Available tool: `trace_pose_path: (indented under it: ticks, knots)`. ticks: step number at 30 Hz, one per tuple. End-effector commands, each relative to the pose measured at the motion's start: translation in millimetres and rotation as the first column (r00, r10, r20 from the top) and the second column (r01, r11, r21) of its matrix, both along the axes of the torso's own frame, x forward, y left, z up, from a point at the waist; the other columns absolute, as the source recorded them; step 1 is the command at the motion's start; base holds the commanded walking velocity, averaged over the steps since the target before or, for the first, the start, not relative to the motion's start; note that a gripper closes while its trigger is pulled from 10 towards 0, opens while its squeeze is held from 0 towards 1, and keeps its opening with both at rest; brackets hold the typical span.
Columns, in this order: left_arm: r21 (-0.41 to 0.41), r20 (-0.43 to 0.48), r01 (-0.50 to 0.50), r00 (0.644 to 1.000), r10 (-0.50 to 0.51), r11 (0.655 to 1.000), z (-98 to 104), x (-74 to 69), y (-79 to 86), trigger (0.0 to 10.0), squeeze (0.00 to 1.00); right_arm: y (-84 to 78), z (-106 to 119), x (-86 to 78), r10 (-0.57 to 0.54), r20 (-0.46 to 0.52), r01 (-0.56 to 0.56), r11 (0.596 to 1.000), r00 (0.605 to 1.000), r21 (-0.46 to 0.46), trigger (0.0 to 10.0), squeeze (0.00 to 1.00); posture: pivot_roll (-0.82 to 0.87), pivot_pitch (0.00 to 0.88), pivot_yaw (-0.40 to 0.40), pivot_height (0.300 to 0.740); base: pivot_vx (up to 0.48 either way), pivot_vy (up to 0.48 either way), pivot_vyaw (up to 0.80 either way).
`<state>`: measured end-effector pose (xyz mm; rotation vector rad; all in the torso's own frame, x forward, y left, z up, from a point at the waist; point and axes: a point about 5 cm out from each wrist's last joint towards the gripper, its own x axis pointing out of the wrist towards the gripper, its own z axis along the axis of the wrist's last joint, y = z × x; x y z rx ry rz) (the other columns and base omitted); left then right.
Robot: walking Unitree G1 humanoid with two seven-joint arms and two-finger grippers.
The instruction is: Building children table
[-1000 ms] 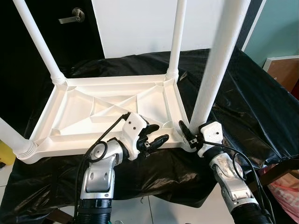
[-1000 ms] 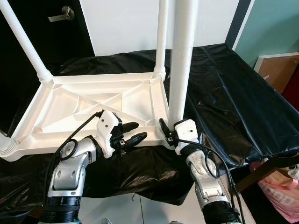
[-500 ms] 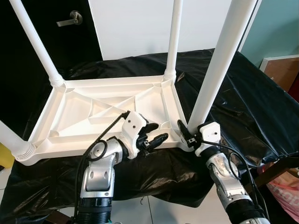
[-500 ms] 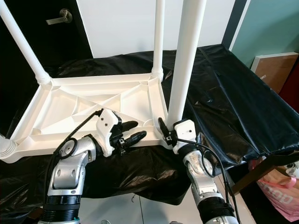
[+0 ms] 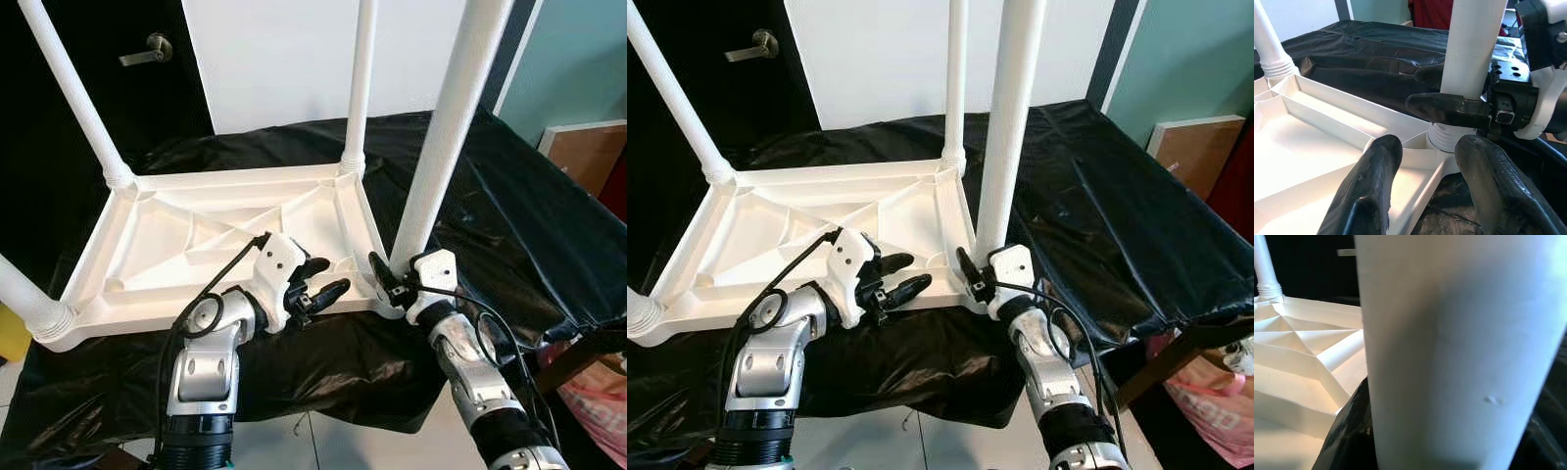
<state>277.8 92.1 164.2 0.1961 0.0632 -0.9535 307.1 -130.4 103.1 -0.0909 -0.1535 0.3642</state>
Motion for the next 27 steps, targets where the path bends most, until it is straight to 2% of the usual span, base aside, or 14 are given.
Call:
trace_pose_path:
  ticks: [1,20,27]
  knots:
    - [-0.012,0.050,-0.266,0.963,0.266,0.964,4,9.7,10.2,10.0,0.00,-4.7,-34,-7.7,-0.030,-0.193,0.031,1.000,0.981,0.003,10.0,0.00,-0.11,0.021,0.035,0.740,0.000,0.000,0.00]
    - [-0.008,0.043,-0.268,0.962,0.269,0.963,4,7.3,11.2,10.0,0.00,-11.0,-44,-11.4,-0.102,-0.287,0.132,0.988,0.952,0.086,10.0,0.00,-0.11,0.036,0.039,0.740,0.000,0.000,0.00]
    - [-0.006,0.039,-0.266,0.963,0.266,0.964,4,6.6,10.9,10.0,0.00,-18.2,-41,-9.7,-0.191,-0.242,0.202,0.979,0.951,0.020,10.0,0.00,-0.12,0.045,0.039,0.740,0.000,0.000,0.00]
